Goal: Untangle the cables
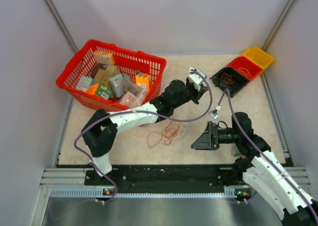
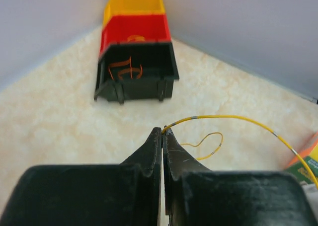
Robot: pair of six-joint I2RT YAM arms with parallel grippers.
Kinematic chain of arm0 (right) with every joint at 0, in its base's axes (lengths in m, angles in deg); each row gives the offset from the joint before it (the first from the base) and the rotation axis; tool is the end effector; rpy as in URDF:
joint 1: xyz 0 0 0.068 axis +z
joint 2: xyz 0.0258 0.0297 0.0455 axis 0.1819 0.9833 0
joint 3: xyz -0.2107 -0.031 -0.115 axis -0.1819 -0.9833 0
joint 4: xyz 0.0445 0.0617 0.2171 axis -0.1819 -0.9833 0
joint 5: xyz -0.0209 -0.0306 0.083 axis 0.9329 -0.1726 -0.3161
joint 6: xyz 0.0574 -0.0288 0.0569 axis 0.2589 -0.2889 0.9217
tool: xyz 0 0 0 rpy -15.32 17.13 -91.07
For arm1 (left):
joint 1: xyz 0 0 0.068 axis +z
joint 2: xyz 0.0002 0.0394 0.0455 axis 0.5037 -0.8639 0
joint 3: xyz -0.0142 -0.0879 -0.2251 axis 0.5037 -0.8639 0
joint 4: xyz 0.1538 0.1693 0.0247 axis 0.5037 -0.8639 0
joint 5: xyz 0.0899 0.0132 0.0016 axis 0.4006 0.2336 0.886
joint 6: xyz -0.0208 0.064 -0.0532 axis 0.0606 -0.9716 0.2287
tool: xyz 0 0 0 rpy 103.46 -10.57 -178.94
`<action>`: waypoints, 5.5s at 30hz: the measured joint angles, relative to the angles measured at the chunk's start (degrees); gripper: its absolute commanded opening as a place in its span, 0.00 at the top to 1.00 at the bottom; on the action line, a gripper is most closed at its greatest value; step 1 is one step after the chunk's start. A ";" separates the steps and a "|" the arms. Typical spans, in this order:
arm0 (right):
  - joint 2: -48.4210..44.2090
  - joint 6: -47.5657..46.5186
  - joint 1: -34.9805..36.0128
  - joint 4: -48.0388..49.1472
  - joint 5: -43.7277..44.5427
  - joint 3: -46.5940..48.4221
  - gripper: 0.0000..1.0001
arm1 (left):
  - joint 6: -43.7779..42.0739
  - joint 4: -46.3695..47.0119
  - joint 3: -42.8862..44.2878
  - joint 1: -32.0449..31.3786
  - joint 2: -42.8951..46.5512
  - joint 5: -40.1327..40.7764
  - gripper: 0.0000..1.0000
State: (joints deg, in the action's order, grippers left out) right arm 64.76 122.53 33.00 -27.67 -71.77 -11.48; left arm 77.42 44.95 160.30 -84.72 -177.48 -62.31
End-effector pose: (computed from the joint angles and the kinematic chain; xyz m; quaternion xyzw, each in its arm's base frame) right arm 0.1092 0.1148 0.2058 -0.0698 0.7979 0.5892 0.1066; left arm 0.2490 -0.3529 0.3004 0.3278 0.6255 -0.3399 0.6211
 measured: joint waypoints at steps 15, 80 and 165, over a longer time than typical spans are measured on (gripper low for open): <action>8.13 -5.05 -5.14 -18.23 44.63 9.27 0.01 | 18.86 -19.91 7.02 7.65 -14.40 -15.96 1.00; 2.54 -11.08 -5.84 -10.01 39.21 24.57 1.00 | 12.13 -11.45 -22.36 -3.04 26.73 -25.73 0.07; 7.67 -5.44 -5.81 24.30 43.76 -12.72 0.28 | 63.52 7.04 -0.11 6.45 -23.58 -33.27 1.00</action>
State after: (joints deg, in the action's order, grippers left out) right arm 72.43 117.09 27.19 -3.36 -28.01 -24.20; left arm 140.94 51.99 160.19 -78.28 -201.07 -95.58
